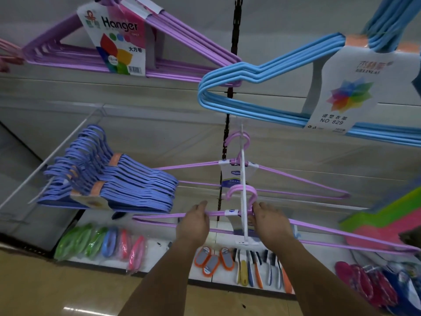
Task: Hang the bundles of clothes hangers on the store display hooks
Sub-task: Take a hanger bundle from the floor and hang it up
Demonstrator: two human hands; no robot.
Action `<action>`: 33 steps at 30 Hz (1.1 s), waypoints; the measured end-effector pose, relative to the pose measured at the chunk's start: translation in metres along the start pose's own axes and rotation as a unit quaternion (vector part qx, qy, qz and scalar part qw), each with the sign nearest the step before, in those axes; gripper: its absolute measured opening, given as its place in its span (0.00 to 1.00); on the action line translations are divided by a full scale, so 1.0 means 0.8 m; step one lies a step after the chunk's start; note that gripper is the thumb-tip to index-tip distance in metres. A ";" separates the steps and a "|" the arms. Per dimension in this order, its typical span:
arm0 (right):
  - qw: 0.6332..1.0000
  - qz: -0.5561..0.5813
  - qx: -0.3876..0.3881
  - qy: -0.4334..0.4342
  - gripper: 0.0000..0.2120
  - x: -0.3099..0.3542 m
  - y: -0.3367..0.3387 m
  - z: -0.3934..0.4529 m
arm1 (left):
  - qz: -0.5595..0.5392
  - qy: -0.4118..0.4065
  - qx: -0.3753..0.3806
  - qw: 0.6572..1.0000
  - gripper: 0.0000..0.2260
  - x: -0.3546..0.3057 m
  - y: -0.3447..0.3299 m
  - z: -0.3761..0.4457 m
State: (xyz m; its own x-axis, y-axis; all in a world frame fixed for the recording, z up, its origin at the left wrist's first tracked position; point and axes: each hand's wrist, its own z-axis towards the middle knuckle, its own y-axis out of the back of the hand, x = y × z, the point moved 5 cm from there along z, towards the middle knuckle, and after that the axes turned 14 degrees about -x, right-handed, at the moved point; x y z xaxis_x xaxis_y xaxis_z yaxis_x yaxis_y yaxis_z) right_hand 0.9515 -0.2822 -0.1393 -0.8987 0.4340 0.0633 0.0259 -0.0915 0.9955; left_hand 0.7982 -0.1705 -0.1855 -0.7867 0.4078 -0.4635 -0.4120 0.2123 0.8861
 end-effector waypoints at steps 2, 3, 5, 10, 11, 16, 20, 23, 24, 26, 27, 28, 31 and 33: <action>1.000 0.002 -0.008 -0.006 0.15 0.002 0.000 -0.002 | 0.068 -0.005 -0.012 0.998 0.19 0.022 0.010 0.019; 1.000 0.003 -0.012 -0.011 0.16 0.004 -0.002 -0.001 | 0.112 -0.007 -0.012 0.994 0.19 0.036 0.013 0.028; 1.000 0.003 -0.024 -0.010 0.17 0.008 -0.002 0.000 | 0.185 -0.003 -0.005 0.983 0.20 0.065 0.017 0.045; 0.991 0.069 -0.110 -0.035 0.34 0.015 -0.016 -0.001 | 0.264 0.009 0.051 0.963 0.23 0.112 0.012 0.077; 0.986 0.092 -0.133 -0.049 0.31 0.015 -0.023 -0.002 | 0.265 0.010 0.055 0.963 0.23 0.117 0.010 0.083; 0.966 0.097 -0.223 -0.085 0.18 0.026 -0.028 -0.005 | 0.271 0.013 0.059 0.961 0.24 0.138 0.012 0.112; 0.954 0.105 -0.260 -0.104 0.15 0.025 -0.021 -0.007 | 0.250 0.016 0.074 0.965 0.23 0.147 0.005 0.114; 0.953 0.119 -0.246 -0.133 0.15 0.026 -0.022 -0.009 | 0.230 0.036 0.075 0.970 0.24 0.153 -0.005 0.105; 0.947 0.139 -0.243 -0.158 0.15 0.027 -0.018 -0.007 | 0.233 0.038 0.077 0.969 0.24 0.155 -0.007 0.103; 0.935 0.169 -0.246 -0.190 0.10 0.031 -0.010 -0.002 | 0.264 0.033 0.078 0.961 0.24 0.157 -0.009 0.101; 0.937 0.157 -0.256 -0.179 0.06 0.034 -0.006 0.001 | 0.287 0.027 0.075 0.955 0.24 0.158 -0.008 0.101; 0.939 0.142 -0.266 -0.165 0.08 0.037 -0.004 0.003 | 0.308 0.018 0.067 0.949 0.25 0.157 -0.007 0.102; 0.950 0.113 -0.259 -0.132 0.16 0.034 -0.012 0.009 | 0.337 -0.008 0.054 0.940 0.26 0.161 -0.005 0.114; 0.951 0.093 -0.267 -0.125 0.15 0.029 -0.014 0.010 | 0.362 -0.026 0.057 0.930 0.28 0.167 -0.002 0.125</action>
State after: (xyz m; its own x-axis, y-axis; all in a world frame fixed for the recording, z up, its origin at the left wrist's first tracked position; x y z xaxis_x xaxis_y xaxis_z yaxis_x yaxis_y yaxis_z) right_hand 0.9341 -0.2639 -0.1487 -0.7669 0.5588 0.3156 -0.1121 -0.6008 0.7915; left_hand 0.7399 -0.0280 -0.2487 -0.8145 0.5216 0.2539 0.2714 -0.0441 0.9615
